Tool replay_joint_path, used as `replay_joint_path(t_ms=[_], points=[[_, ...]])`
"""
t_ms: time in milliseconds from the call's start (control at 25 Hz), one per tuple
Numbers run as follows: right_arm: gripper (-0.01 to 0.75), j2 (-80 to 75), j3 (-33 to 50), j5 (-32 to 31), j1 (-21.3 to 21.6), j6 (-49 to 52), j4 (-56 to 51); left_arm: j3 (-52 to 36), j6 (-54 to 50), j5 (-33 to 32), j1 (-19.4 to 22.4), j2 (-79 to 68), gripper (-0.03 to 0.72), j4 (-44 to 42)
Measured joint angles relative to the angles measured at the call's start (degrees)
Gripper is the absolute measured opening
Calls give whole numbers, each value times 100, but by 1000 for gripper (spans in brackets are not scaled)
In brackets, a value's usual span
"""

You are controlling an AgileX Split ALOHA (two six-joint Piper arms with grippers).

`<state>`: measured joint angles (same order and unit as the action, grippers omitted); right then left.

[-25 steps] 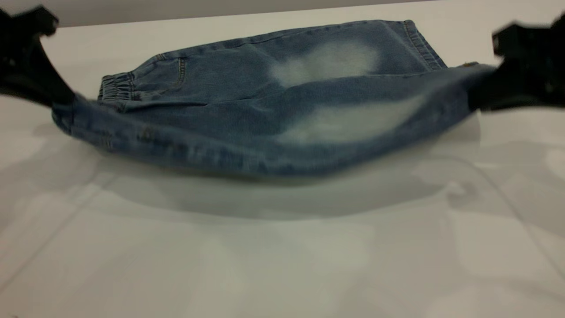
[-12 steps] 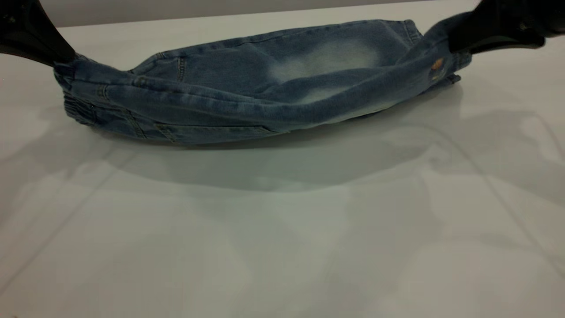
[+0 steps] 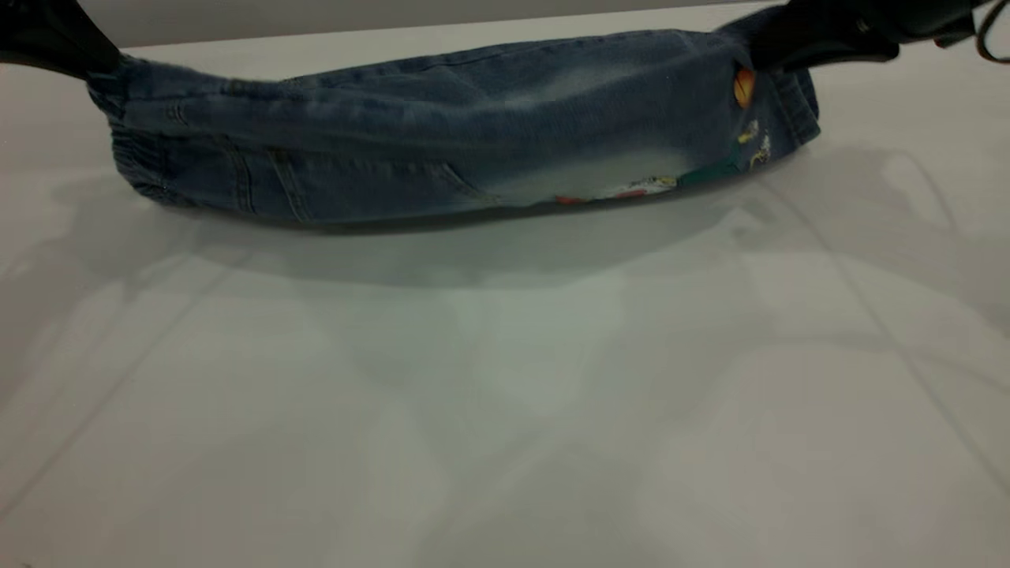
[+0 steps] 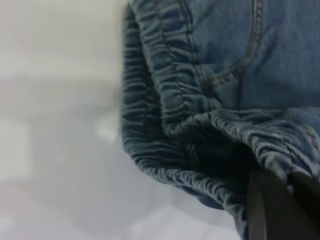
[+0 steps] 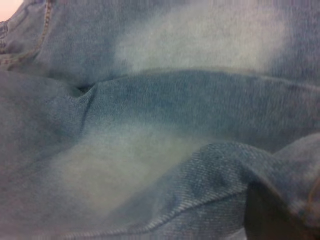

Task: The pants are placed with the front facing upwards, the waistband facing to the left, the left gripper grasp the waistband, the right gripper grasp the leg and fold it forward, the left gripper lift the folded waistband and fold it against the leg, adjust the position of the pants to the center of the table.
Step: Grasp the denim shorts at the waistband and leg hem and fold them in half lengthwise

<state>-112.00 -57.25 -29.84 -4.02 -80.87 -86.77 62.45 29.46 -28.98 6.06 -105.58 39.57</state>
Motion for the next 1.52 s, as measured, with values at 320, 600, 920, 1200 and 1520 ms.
replay_joint_path(t_ms=[320, 600, 920, 1200, 1520], points=[[24, -149, -468, 5, 0, 13, 71, 5, 19, 611, 0, 0, 69, 327], [24, -236, -774, 16, 0, 59, 137, 487, 19, 208, 0, -324, 69, 313], [24, -617, -1126, -32, 0, 143, 220, 1272, 20, -222, 0, -1036, 69, 308], [24, -1191, -1857, -233, 0, 582, 662, 1926, 25, -436, 0, -1541, 69, 308], [24, -1826, -2748, -376, 0, 744, 771, 2857, 25, -610, 0, -2222, 69, 249]])
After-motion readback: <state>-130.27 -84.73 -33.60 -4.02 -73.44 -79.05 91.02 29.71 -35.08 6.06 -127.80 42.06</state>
